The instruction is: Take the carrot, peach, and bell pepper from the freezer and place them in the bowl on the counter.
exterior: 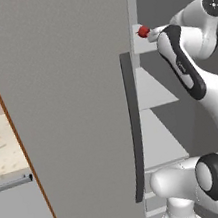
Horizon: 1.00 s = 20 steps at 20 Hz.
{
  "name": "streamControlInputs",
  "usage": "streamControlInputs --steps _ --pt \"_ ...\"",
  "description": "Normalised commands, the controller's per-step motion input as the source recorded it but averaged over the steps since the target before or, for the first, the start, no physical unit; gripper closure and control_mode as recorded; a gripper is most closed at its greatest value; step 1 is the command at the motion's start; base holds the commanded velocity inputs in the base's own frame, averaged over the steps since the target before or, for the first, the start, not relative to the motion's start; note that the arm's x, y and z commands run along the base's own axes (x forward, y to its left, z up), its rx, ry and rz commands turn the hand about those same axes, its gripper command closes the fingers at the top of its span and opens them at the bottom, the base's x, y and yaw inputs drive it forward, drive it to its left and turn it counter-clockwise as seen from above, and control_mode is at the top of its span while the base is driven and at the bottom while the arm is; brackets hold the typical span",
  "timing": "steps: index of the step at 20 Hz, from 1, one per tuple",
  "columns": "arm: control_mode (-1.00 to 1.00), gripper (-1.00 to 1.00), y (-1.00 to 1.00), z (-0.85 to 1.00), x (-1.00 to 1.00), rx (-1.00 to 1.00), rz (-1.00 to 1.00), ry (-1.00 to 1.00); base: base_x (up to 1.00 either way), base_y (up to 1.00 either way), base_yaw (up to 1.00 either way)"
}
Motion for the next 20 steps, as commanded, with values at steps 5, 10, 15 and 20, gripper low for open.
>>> streamControlInputs --steps 5,10,15,20 --pt "-1.0 -1.0 -0.05 0.0 0.38 0.0 0.0 0.0 0.0 0.0 0.0" --pt "-1.0 -1.0 -0.11 0.0 0.24 0.0 0.0 0.03 0.0 0.0 0.0" --pt "-1.0 -1.0 -0.01 0.0 0.33 0.0 0.0 0.04 0.0 0.0 0.0" --pt "-1.0 -1.0 0.0 -0.02 0.46 0.0 0.0 0.01 0.0 0.0 0.0"
